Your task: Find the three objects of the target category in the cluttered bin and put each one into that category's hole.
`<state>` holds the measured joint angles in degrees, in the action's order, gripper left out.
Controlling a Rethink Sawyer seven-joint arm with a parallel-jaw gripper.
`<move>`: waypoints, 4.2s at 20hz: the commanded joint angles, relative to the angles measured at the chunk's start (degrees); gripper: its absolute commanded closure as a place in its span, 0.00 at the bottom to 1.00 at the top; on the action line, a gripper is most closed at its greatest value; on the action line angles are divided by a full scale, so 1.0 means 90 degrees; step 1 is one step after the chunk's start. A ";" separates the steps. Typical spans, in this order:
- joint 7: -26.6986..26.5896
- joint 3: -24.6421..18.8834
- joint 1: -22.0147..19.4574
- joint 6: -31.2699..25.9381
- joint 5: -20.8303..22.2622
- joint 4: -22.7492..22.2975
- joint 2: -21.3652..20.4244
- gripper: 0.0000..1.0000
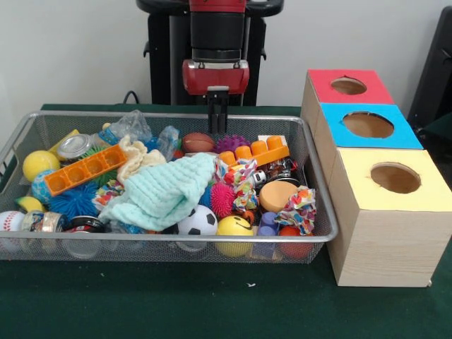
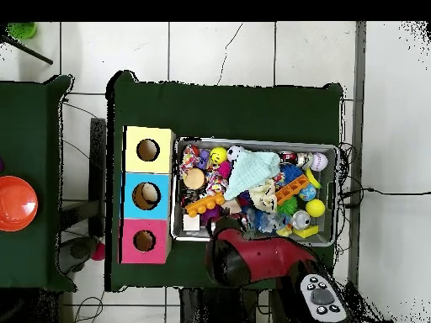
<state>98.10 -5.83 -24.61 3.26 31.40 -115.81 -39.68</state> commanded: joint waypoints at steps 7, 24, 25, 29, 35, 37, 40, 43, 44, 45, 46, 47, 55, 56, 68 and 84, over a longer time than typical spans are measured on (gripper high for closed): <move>-0.0567 -0.1204 -0.0942 -0.1802 0.0196 0.0690 0.0173 1.00; -0.0183 -0.1430 -0.1171 -0.1576 0.0287 0.0644 0.0318 1.00; -0.0215 -0.1388 -0.1137 -0.1582 0.0339 0.0673 0.0312 1.00; -0.0459 -0.1323 -0.1165 -0.1879 0.0422 0.0685 0.0139 1.00; -0.1217 -0.1964 -0.1687 -0.2809 0.0218 0.0412 -0.0513 1.00; -0.1336 -0.2083 -0.1797 -0.2955 0.0280 0.0409 -0.0623 1.00; -0.1252 -0.2190 -0.1983 -0.3013 0.0342 0.0395 -0.0714 1.00; -0.1367 -0.2278 -0.2134 -0.3212 0.0485 0.0398 -0.0820 1.00; -0.1420 -0.2314 -0.2188 -0.3275 0.0523 0.0397 -0.0837 1.00; -0.1424 -0.2316 -0.2223 -0.3272 0.0595 0.0410 -0.0825 1.00; -0.1400 -0.2268 -0.2226 -0.3239 0.0688 0.0455 -0.0803 1.00; -0.1341 -0.2213 -0.2227 -0.3178 0.0803 0.0508 -0.0750 1.00; -0.1165 -0.1959 -0.2332 -0.3179 0.1443 0.0743 -0.0533 1.00; -0.1108 -0.1907 -0.2326 -0.3196 0.1508 0.0777 -0.0483 1.00; -0.0969 -0.1526 -0.2330 -0.3463 0.2308 0.1116 0.0095 1.00; -0.1572 -0.1700 -0.2758 -0.3558 0.2751 0.1560 0.0717 1.00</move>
<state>98.08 -20.71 -47.39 -22.13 48.13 -110.68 -38.69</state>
